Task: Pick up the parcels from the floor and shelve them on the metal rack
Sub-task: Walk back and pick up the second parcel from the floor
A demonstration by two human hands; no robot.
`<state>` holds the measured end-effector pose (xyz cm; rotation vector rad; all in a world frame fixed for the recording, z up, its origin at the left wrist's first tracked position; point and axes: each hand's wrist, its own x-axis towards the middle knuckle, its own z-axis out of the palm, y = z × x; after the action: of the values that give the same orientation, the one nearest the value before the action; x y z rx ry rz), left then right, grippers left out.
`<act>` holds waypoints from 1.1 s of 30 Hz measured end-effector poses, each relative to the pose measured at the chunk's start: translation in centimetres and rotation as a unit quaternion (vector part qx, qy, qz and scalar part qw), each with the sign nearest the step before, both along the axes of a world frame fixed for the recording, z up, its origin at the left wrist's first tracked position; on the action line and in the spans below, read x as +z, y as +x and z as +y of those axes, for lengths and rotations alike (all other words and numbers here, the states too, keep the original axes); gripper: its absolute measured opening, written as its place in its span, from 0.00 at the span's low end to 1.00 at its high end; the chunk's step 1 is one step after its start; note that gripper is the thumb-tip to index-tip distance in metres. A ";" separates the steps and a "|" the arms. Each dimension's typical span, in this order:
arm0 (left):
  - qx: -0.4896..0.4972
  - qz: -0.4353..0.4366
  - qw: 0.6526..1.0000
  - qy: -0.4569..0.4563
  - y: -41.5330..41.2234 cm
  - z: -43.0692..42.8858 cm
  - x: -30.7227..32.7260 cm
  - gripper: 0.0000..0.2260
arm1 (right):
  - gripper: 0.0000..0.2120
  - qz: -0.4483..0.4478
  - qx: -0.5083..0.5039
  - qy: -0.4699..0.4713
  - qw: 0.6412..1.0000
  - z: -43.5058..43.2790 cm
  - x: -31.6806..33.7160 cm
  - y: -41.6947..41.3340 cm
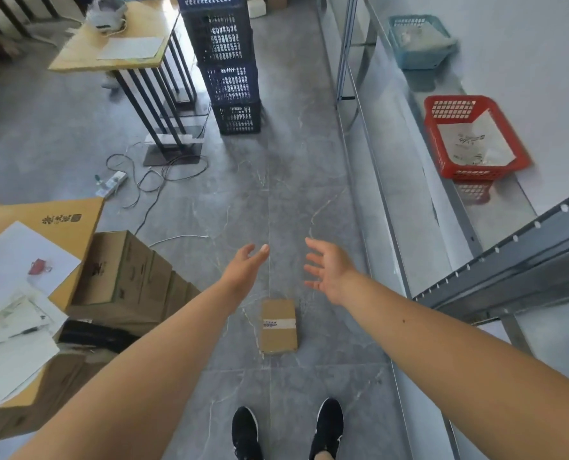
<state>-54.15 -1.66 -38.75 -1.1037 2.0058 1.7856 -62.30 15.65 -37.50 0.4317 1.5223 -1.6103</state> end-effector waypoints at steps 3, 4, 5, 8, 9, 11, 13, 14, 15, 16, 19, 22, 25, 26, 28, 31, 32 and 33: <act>-0.005 -0.010 1.000 0.015 -0.4 -0.5 -1.7 0.34 | 0.29 -0.016 -0.014 0.010 1.000 -0.3 -2.2 0.1; -0.005 -0.011 1.000 0.023 -0.5 -0.7 -2.3 0.34 | 0.29 -0.018 -0.016 0.015 1.000 -0.6 -2.9 0.2; -0.006 -0.010 1.000 0.029 -0.5 -0.9 -3.0 0.34 | 0.29 -0.018 -0.017 0.018 1.000 -0.9 -3.5 0.3; -0.007 -0.020 0.999 0.031 0.0 -1.8 -5.0 0.35 | 0.24 -0.030 -0.029 0.023 0.999 -2.0 -5.1 0.4; -0.005 -0.024 0.999 0.027 0.1 -2.1 -5.7 0.35 | 0.25 -0.034 -0.033 0.021 0.999 -2.4 -5.8 0.4; 0.002 -0.036 0.999 0.025 0.4 -2.8 -7.2 0.34 | 0.29 -0.043 -0.041 0.023 0.998 -3.1 -7.2 0.5; 0.009 -0.055 0.998 0.037 0.7 -3.5 -9.0 0.33 | 0.30 -0.050 -0.040 0.026 0.998 -3.7 -8.8 0.6; 0.016 -0.062 0.997 0.046 0.8 -3.8 -9.9 0.33 | 0.31 -0.053 -0.040 0.027 0.997 -3.9 -9.7 0.7; 0.027 -0.066 0.996 0.054 0.7 -4.1 -10.8 0.33 | 0.31 -0.056 -0.041 0.031 0.997 -4.1 -10.6 0.8; 0.040 -0.068 0.995 0.060 0.7 -4.4 -11.6 0.32 | 0.30 -0.059 -0.043 0.034 0.997 -4.3 -11.5 0.9; 0.059 -0.072 0.993 0.070 0.3 -4.9 -14.2 0.32 | 0.28 -0.068 -0.041 0.046 0.996 -4.7 -14.1 1.1; 0.059 -0.083 0.992 0.075 0.4 -5.0 -16.5 0.32 | 0.23 -0.072 -0.038 0.060 0.995 -4.9 -16.4 1.1; 0.062 -0.093 0.991 0.079 0.4 -5.1 -18.8 0.32 | 0.27 -0.068 -0.033 0.068 0.995 -4.9 -18.9 0.6; 0.061 -0.096 0.990 0.080 0.5 -5.2 -19.6 0.32 | 0.29 -0.067 -0.032 0.070 0.995 -4.9 -19.7 0.5; 0.062 -0.107 0.989 0.082 0.7 -5.5 -21.3 0.32 | 0.31 -0.070 -0.034 0.076 0.994 -5.0 -21.3 0.5; 0.080 -0.121 0.985 0.093 1.2 -5.8 -23.9 0.32 | 0.32 -0.078 -0.046 0.091 0.992 -4.9 -23.8 0.7; 0.084 -0.125 0.984 0.094 1.3 -6.0 -24.8 0.32 | 0.32 -0.082 -0.051 0.096 0.991 -4.9 -24.7 0.9; 0.087 -0.128 0.984 0.092 1.5 -6.1 -25.8 0.32 | 0.31 -0.085 -0.055 0.099 0.990 -4.9 -25.6 1.0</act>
<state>-52.69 -7.76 -64.50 -1.4038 1.6058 1.7628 -61.29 10.79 -63.14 0.7548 1.5548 -1.4690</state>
